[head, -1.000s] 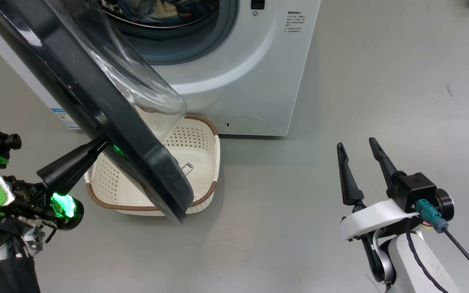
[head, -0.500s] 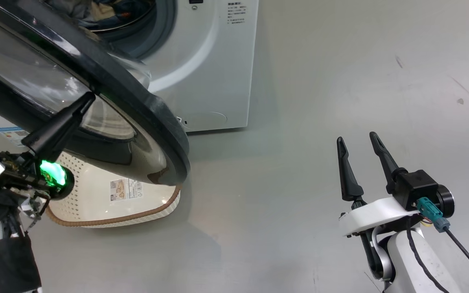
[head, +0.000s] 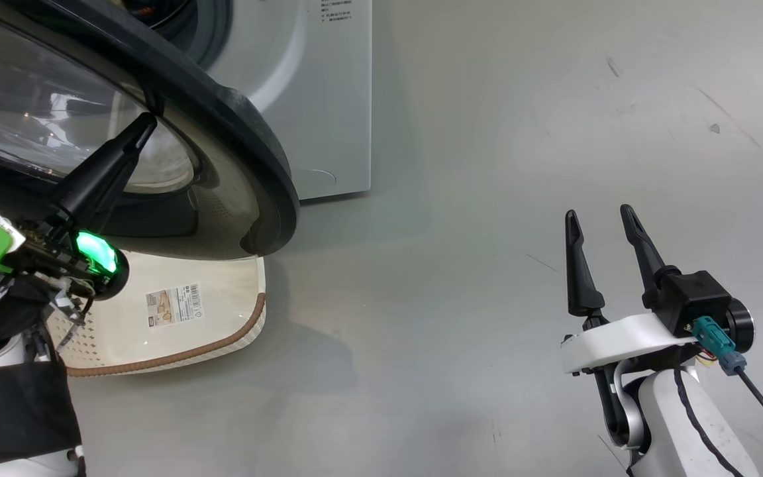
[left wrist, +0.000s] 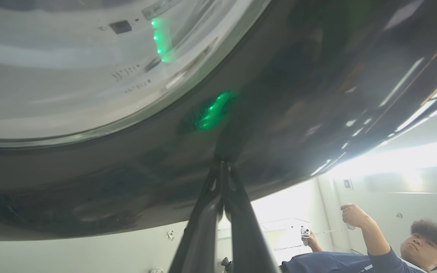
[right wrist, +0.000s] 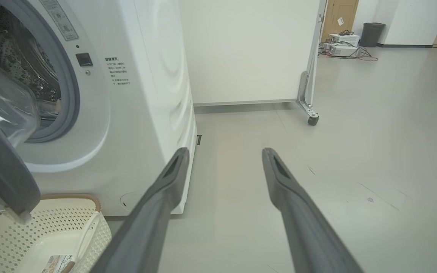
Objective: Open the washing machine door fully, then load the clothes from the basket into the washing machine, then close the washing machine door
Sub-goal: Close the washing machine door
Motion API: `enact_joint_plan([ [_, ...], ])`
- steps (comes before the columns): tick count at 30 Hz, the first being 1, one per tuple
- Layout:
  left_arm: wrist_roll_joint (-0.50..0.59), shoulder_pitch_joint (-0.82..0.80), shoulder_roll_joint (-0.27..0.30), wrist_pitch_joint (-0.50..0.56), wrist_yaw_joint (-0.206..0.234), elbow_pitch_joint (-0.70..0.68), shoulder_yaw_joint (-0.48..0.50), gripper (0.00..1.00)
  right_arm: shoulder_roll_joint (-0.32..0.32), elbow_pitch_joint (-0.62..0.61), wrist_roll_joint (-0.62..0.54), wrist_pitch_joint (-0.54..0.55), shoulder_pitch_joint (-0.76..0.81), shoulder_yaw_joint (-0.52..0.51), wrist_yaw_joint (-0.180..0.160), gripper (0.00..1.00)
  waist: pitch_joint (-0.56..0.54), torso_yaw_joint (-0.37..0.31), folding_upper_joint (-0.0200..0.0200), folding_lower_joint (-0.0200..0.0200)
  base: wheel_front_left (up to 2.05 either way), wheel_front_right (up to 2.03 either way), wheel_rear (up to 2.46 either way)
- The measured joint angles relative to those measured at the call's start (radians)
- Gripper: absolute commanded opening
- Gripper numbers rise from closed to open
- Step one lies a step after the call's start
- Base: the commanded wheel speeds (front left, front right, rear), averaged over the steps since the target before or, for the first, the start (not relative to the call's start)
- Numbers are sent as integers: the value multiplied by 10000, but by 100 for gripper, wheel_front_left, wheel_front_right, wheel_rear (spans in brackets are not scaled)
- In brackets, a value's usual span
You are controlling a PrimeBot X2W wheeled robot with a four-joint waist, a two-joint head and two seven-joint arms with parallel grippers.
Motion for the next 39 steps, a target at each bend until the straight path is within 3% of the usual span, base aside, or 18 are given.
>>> enact_joint_plan([
  [15,-148,137,-17,-917,0,341,-443,0,4,81,0,0,9,-125,33,100,-583,730,0,0,0,0,0],
  [28,-213,1340,-17,-2123,0,370,-727,0,6,232,12,0,331,-194,205,100,-1363,1540,0,0,0,0,0],
  [29,-213,1421,-15,-2174,0,341,-740,3,4,234,12,0,331,-186,209,100,-1395,1583,0,0,0,0,0],
  [31,-153,1592,-15,-2466,0,259,-681,24,6,236,12,0,330,-142,293,100,-1456,1637,0,0,0,0,0],
  [32,-151,1657,-8,-2562,0,228,-669,40,8,234,12,0,330,-140,297,100,-1477,1656,0,0,0,0,0],
  [33,-146,1713,-6,-2608,0,180,-673,84,8,234,12,0,330,-140,297,100,-1493,1670,0,0,0,0,0],
  [34,-42,1750,-10,-2713,0,115,-681,100,6,234,12,0,330,-142,297,100,-1504,1683,0,0,0,0,0],
  [39,485,1870,-6,-3346,0,-418,-625,100,6,236,12,0,332,-157,301,100,-1527,1746,0,0,0,0,0],
])
